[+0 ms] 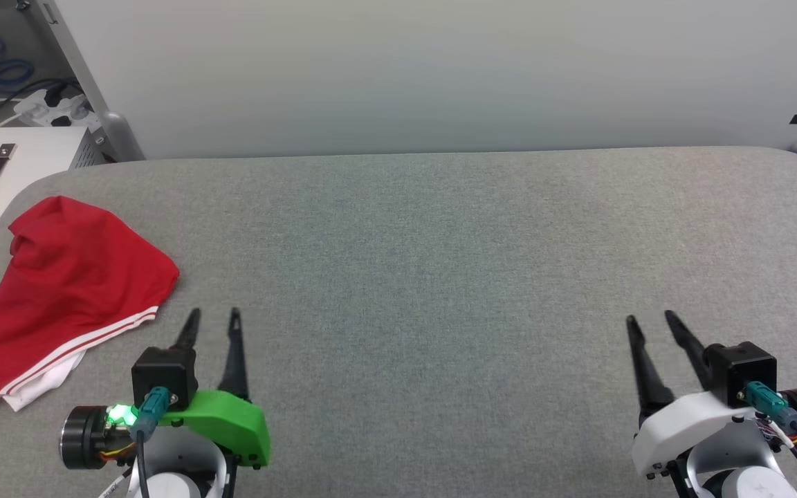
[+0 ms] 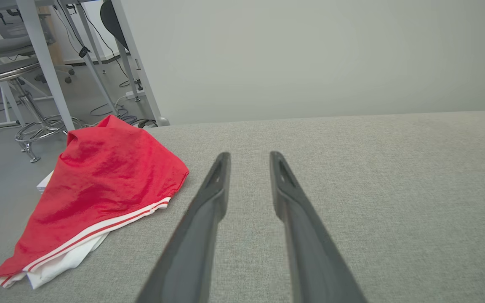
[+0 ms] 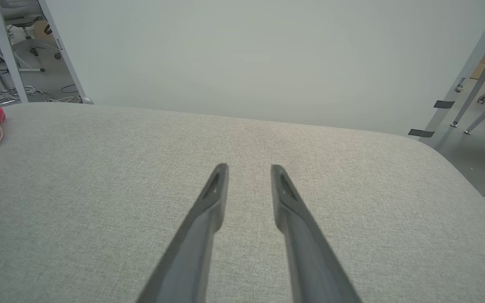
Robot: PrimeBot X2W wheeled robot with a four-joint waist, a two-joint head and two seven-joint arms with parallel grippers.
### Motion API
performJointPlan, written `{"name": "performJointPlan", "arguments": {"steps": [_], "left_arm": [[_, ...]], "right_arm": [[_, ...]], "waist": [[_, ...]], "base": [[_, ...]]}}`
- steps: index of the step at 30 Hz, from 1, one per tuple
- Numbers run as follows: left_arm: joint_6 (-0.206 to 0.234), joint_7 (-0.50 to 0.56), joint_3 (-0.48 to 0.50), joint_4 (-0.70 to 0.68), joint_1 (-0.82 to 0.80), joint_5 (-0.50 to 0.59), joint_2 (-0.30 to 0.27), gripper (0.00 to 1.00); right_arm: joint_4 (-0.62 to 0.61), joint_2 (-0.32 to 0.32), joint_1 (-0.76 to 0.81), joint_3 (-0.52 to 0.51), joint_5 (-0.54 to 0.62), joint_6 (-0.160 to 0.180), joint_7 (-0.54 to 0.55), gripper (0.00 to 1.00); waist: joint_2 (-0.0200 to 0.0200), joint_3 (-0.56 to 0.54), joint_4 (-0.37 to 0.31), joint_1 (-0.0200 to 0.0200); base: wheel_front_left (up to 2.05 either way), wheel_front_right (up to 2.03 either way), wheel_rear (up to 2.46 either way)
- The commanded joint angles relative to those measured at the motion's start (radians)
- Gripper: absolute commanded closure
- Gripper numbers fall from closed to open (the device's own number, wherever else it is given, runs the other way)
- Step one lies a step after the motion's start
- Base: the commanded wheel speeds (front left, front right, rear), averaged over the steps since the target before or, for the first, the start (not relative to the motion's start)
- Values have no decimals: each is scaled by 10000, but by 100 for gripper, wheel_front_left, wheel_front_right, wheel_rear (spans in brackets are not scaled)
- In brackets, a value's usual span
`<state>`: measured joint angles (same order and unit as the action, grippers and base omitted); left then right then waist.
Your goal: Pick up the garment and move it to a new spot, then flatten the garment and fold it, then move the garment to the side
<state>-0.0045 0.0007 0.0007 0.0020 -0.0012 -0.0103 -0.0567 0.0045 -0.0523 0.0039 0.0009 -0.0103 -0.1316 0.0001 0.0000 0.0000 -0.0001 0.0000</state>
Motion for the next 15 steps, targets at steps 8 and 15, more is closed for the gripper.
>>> {"name": "performJointPlan", "arguments": {"steps": [8, 15], "left_arm": [[0, -159, -20, 66, 16, -175, 4, 0], [-9, -306, -46, 120, 39, -343, 8, 0]], "right_arm": [[56, 1, 16, -44, -163, 1, -159, 0], [95, 2, 31, -112, -257, 1, -306, 0]], "waist": [[0, 14, -1, 0], [0, 18, 1, 0]], "base": [[0, 0, 0], [0, 0, 0]]}}
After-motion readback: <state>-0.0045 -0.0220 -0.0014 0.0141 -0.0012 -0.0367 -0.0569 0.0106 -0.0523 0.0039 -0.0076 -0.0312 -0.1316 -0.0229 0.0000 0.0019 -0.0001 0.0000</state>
